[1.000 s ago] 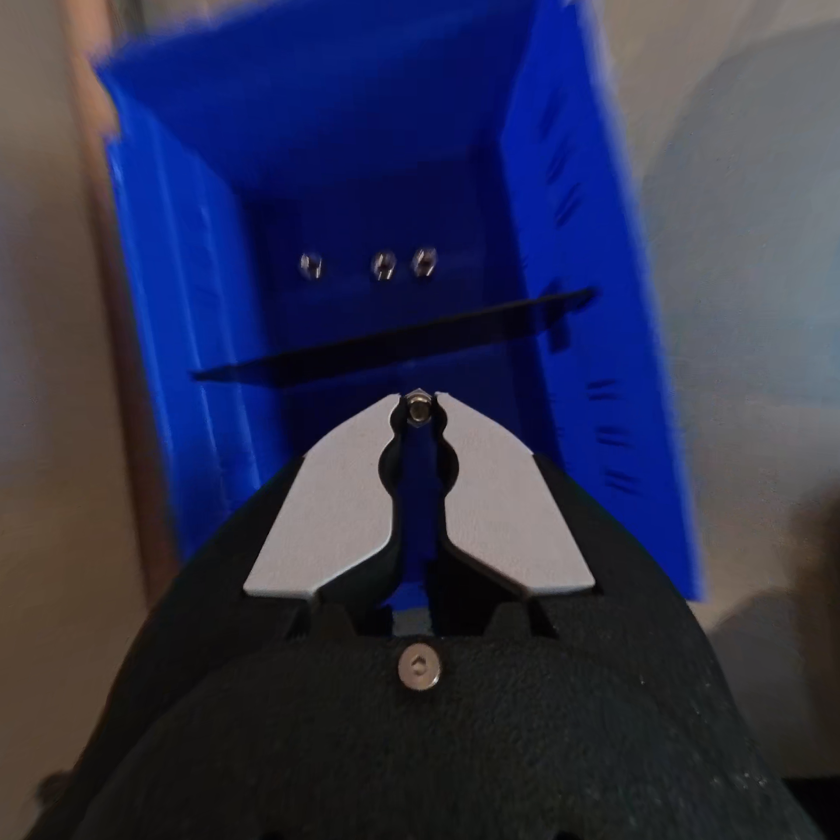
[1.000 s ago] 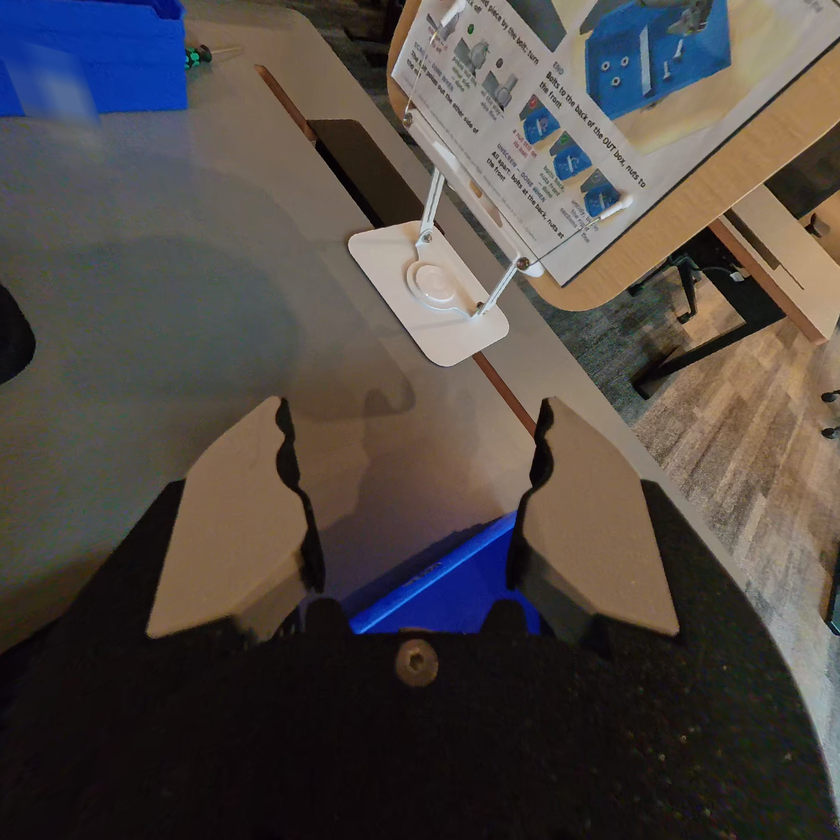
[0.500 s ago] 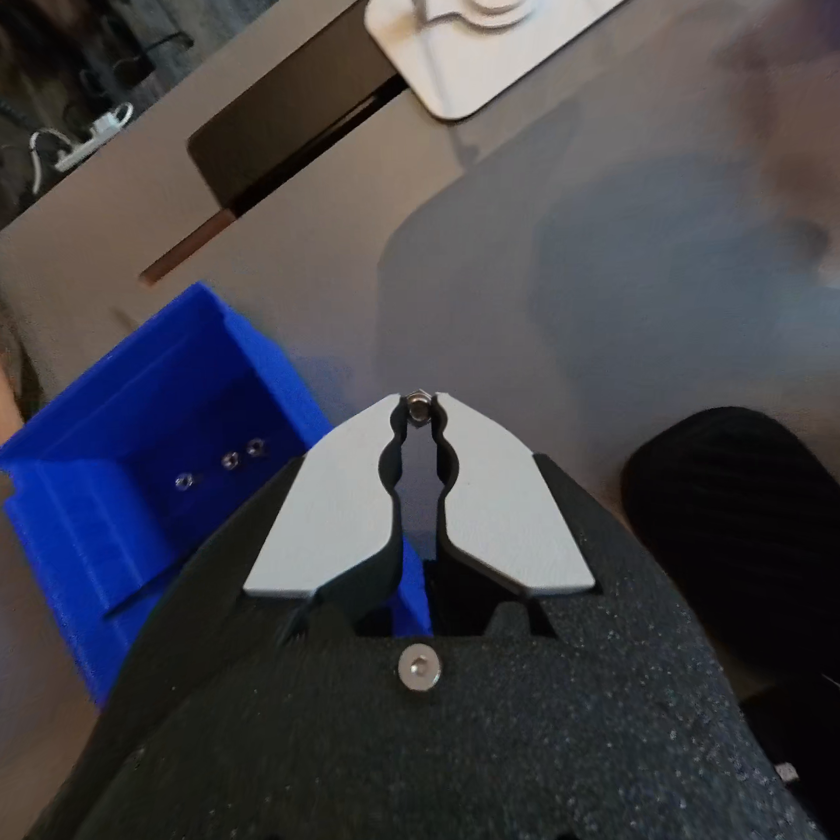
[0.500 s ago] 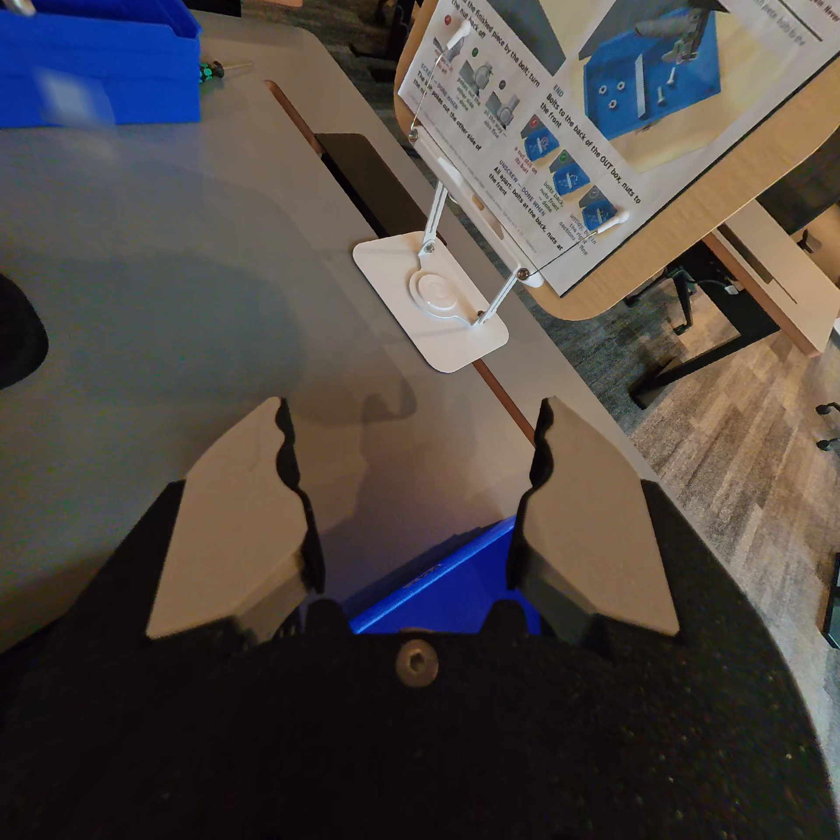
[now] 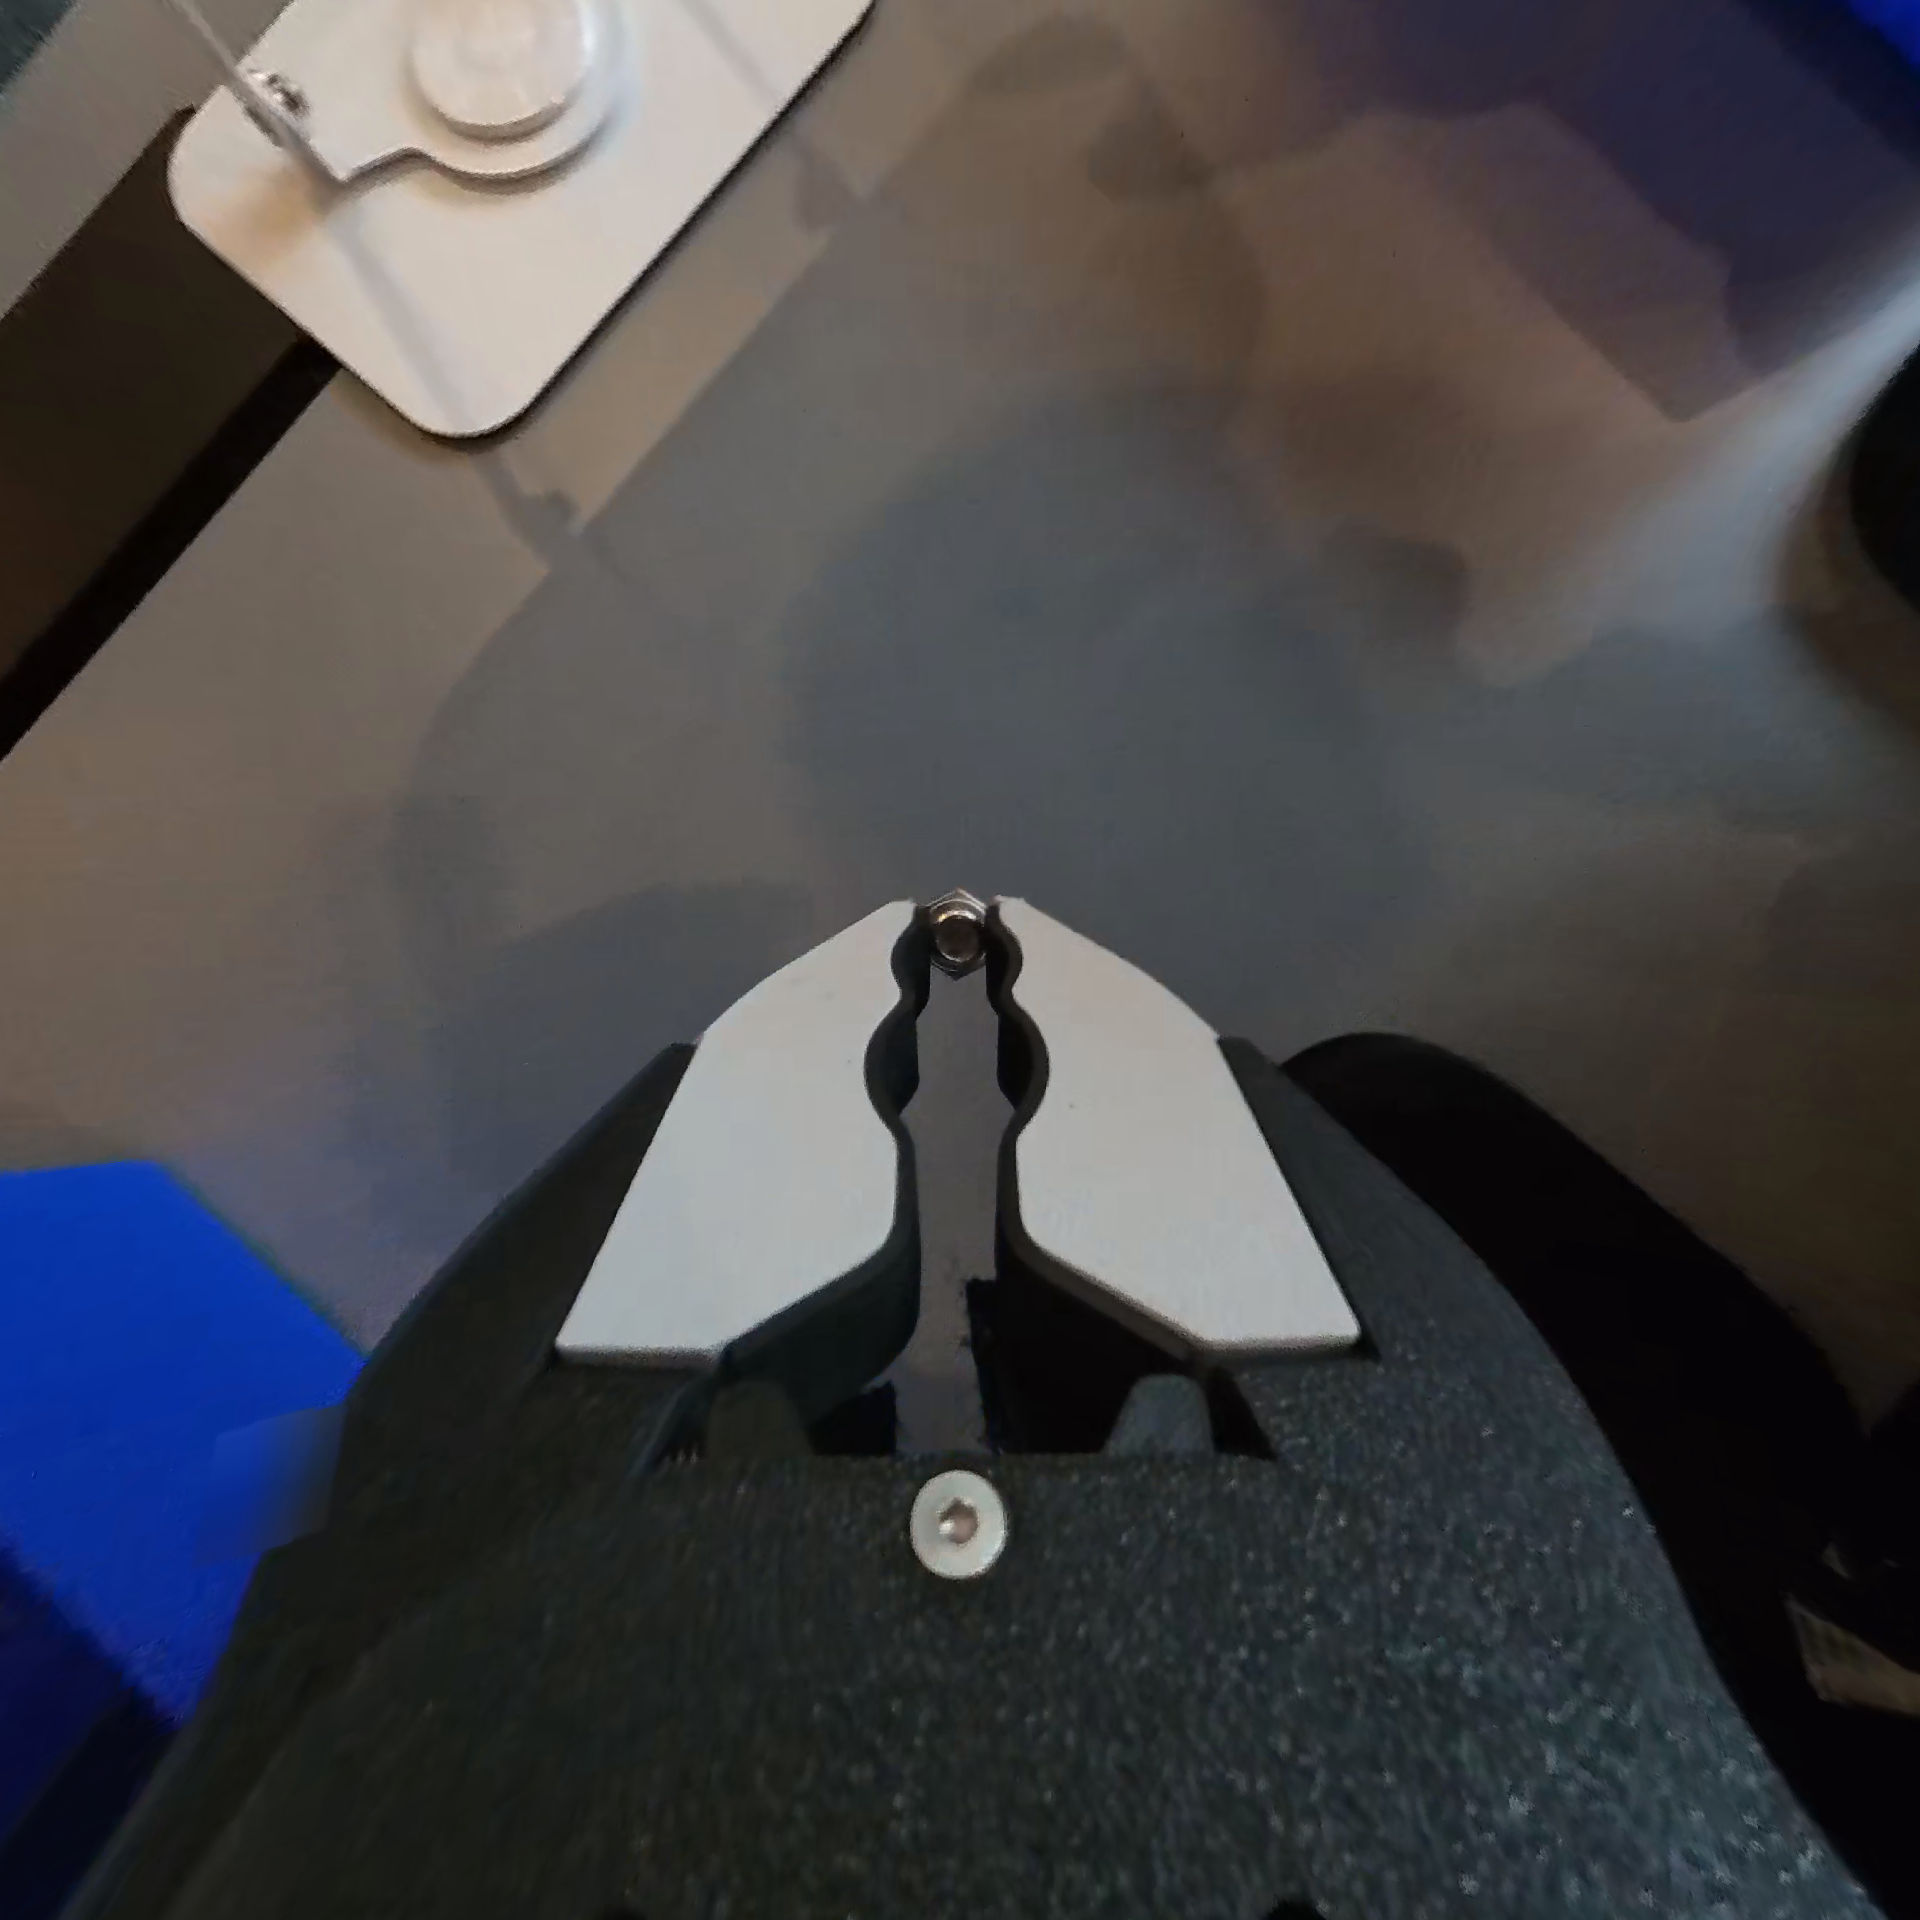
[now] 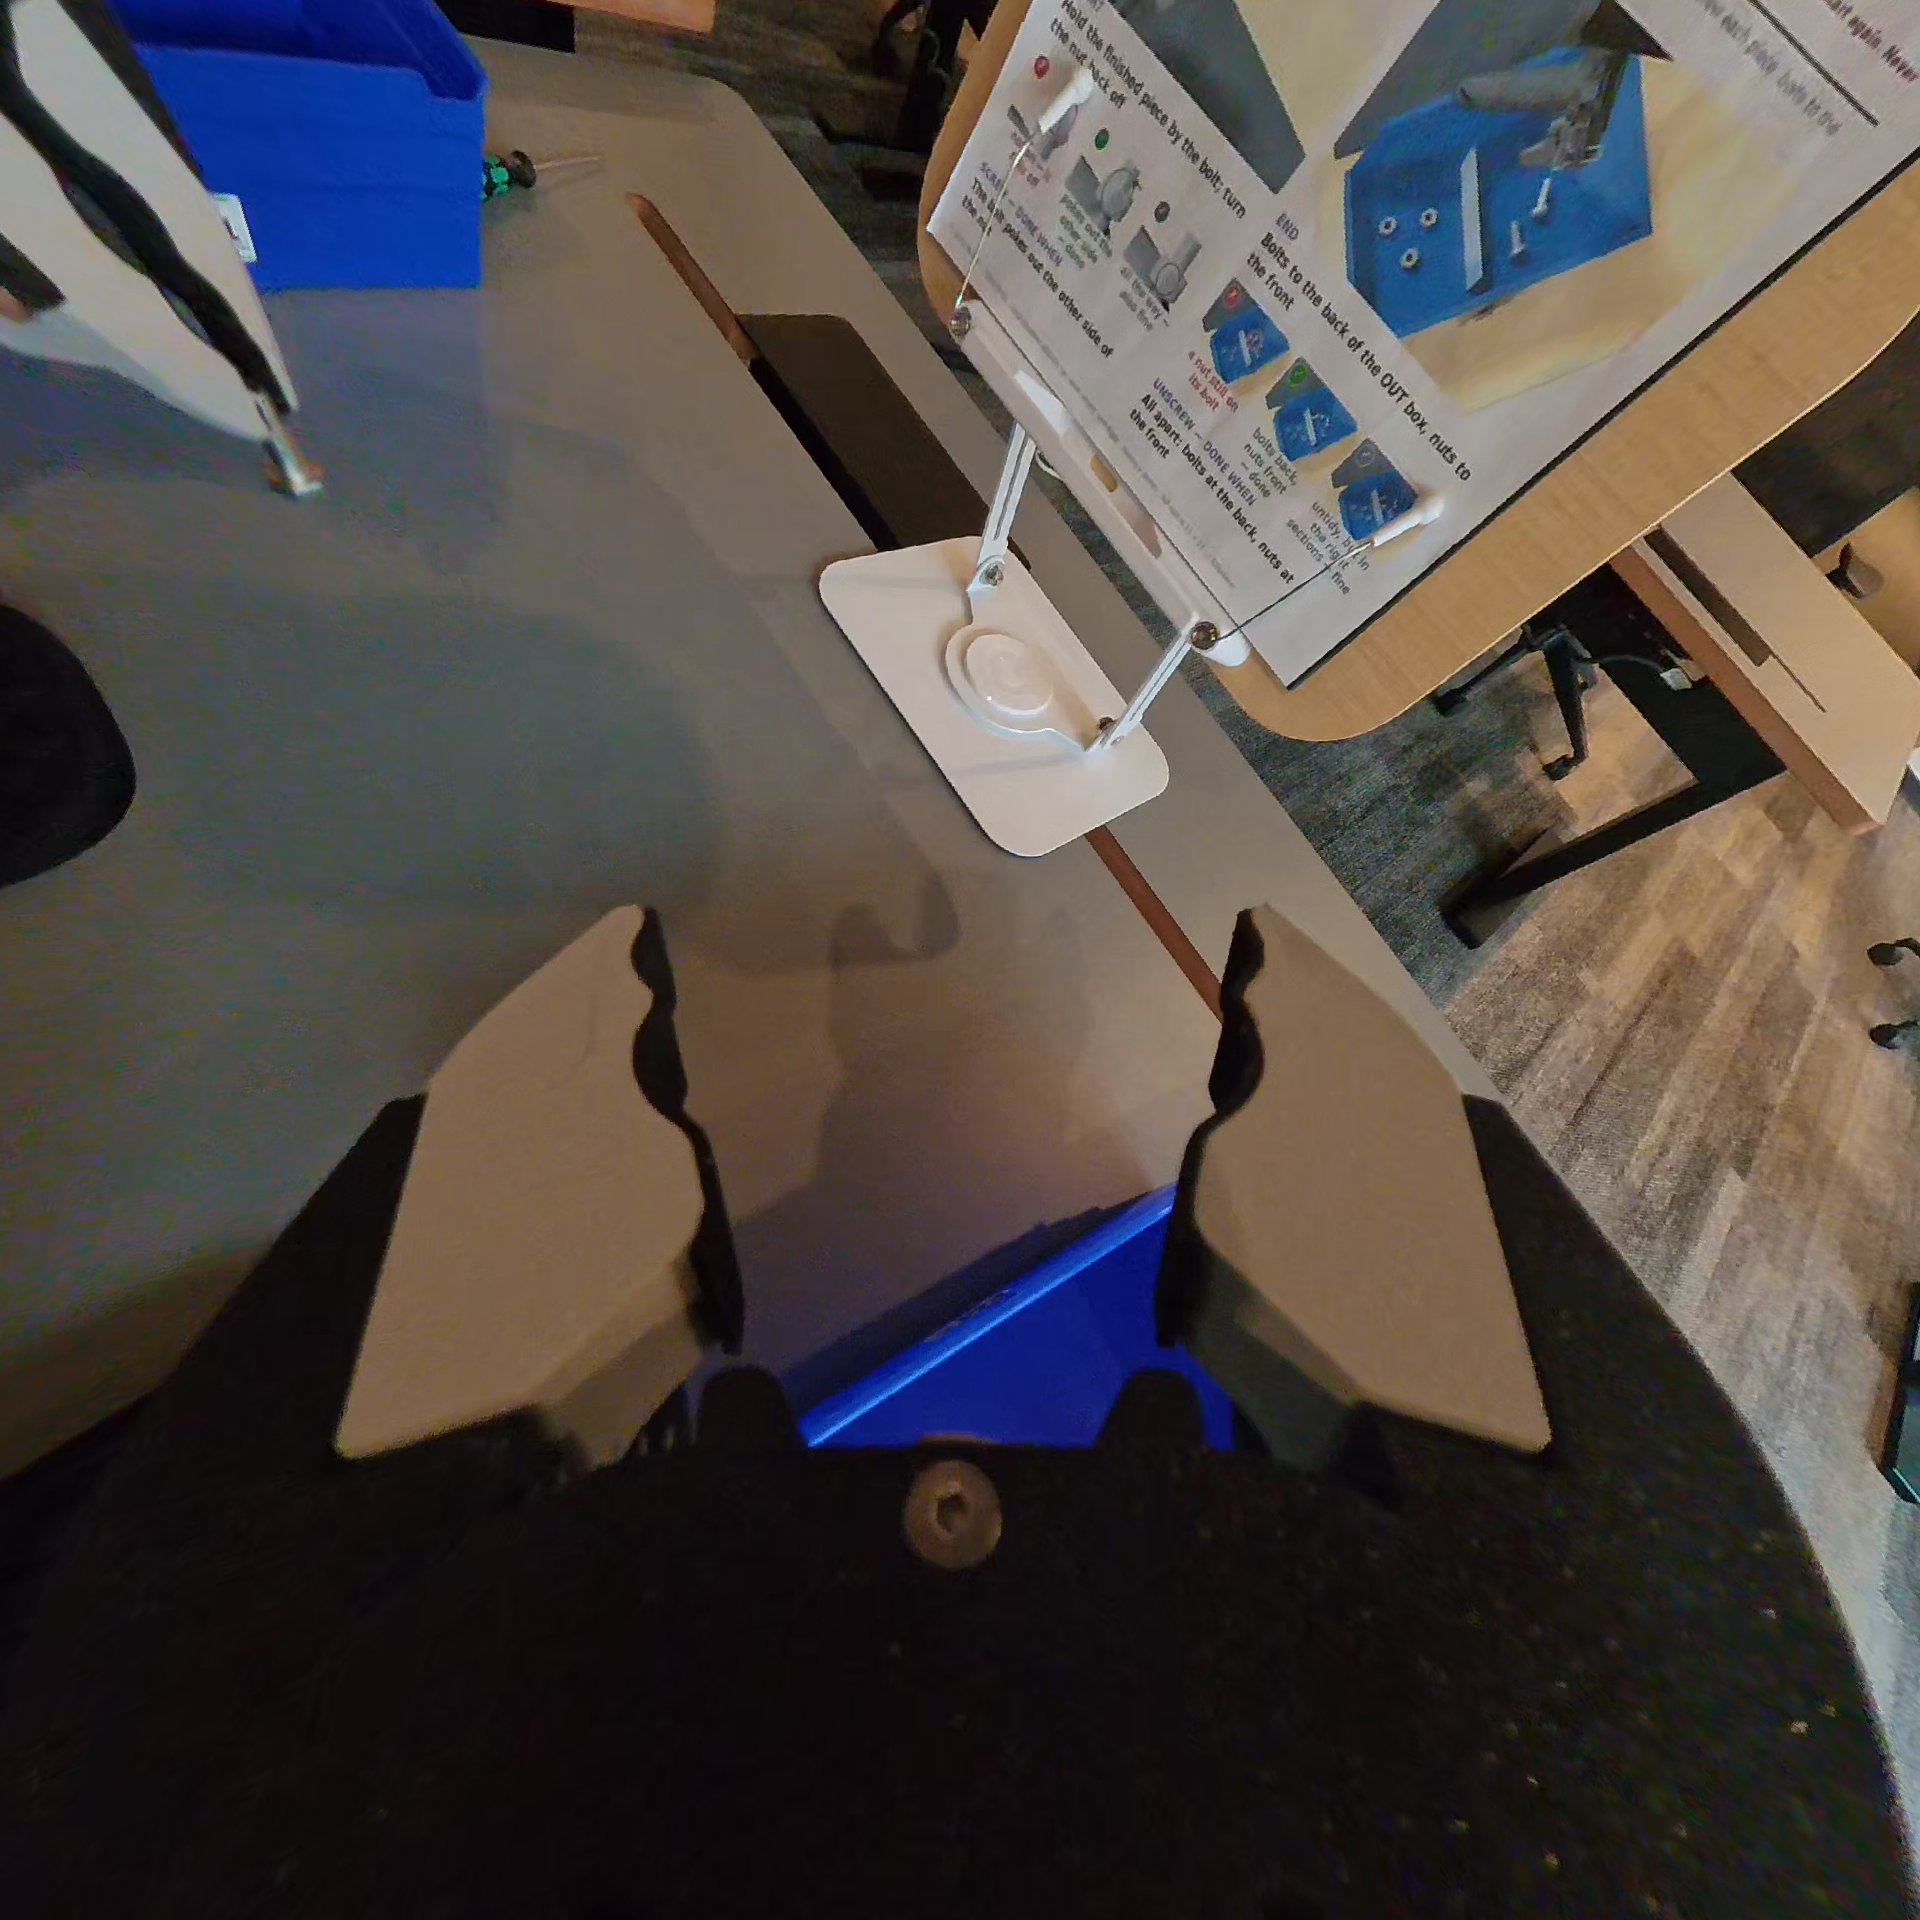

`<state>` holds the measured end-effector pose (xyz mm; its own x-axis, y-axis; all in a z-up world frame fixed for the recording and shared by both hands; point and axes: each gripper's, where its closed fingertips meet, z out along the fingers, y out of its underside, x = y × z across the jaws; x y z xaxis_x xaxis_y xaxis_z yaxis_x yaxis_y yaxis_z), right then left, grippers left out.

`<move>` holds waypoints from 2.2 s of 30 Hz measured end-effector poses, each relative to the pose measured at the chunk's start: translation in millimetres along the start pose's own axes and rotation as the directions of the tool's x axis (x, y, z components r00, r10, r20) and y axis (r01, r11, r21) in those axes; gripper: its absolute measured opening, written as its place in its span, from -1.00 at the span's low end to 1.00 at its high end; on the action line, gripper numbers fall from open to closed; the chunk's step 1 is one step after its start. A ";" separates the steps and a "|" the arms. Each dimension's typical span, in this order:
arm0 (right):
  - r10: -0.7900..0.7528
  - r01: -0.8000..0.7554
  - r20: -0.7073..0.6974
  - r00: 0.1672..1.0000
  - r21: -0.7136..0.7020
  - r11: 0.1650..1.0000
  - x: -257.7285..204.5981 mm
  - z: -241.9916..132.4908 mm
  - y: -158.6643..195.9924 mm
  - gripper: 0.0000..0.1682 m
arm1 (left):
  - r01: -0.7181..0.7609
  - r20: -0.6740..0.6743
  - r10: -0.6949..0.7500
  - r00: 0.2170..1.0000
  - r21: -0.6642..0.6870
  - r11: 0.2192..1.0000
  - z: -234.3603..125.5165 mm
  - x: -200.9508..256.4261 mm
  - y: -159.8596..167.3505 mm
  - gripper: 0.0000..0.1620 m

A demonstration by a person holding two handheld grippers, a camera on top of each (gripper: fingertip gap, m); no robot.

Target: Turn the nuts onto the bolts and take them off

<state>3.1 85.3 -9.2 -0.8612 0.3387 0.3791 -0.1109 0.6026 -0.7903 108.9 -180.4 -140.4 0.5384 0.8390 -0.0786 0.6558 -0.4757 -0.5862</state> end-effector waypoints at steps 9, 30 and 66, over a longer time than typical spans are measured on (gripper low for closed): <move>-0.015 0.015 0.002 1.000 -0.015 1.000 -2.6 -0.2 0.1 0.19 | -0.006 -0.082 0.005 0.997 -0.012 1.000 43.4 42.1 -5.8 -0.88; -0.025 0.026 0.004 1.000 -0.031 0.999 -3.9 -0.7 2.7 0.20 | -0.025 -0.118 0.013 0.993 -0.099 0.995 82.8 68.9 6.4 -0.88; -0.029 0.029 0.011 1.000 -0.081 0.996 -3.7 5.5 11.9 0.20 | 0.357 0.286 -0.380 0.880 0.128 0.925 -114.9 -156.2 68.6 -0.33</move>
<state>2.3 87.3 -22.6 -0.8631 0.3131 0.3962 -0.0955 0.6691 -0.7370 130.6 -374.4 -75.6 0.0732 0.9943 -0.0775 0.7312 -0.1064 -0.6738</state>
